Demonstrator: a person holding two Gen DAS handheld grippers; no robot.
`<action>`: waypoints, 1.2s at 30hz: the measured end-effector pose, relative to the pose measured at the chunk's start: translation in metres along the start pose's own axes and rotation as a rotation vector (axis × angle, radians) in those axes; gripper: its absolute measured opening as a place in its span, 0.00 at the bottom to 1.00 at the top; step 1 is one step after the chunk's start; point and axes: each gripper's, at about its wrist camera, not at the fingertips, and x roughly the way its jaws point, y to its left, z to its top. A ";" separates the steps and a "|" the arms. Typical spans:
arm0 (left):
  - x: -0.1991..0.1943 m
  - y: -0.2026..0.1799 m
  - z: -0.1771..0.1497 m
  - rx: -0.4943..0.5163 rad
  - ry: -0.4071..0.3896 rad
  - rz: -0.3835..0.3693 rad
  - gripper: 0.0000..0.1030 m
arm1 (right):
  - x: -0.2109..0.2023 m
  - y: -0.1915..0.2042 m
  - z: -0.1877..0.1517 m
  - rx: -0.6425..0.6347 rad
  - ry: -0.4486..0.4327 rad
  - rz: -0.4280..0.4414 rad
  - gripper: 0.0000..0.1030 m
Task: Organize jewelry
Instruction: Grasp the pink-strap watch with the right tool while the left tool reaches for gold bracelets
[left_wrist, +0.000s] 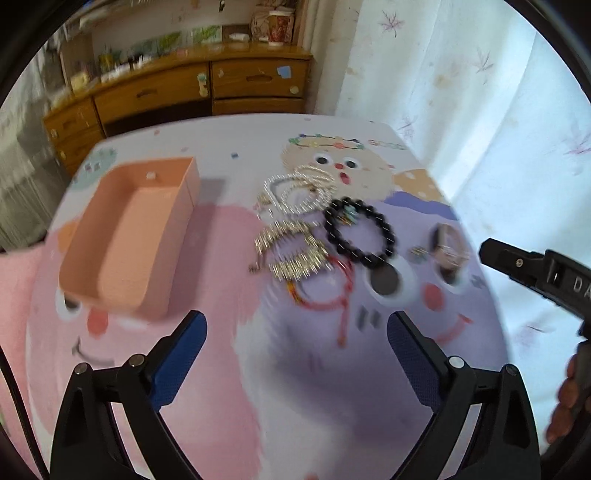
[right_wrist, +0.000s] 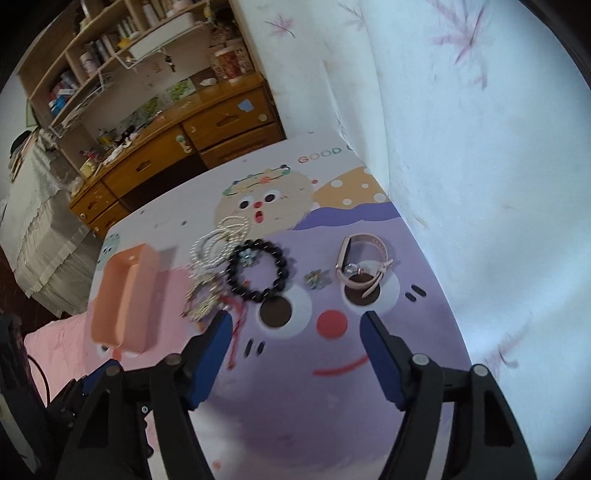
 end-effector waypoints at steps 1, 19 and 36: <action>0.007 -0.002 0.003 0.008 -0.004 0.017 0.90 | 0.013 -0.005 0.005 -0.001 0.010 0.002 0.59; 0.085 -0.036 0.027 0.264 -0.016 0.155 0.68 | 0.096 -0.026 0.028 -0.122 0.084 -0.013 0.39; 0.084 -0.024 0.033 0.201 -0.007 0.100 0.34 | 0.105 -0.043 0.047 -0.005 0.127 0.030 0.17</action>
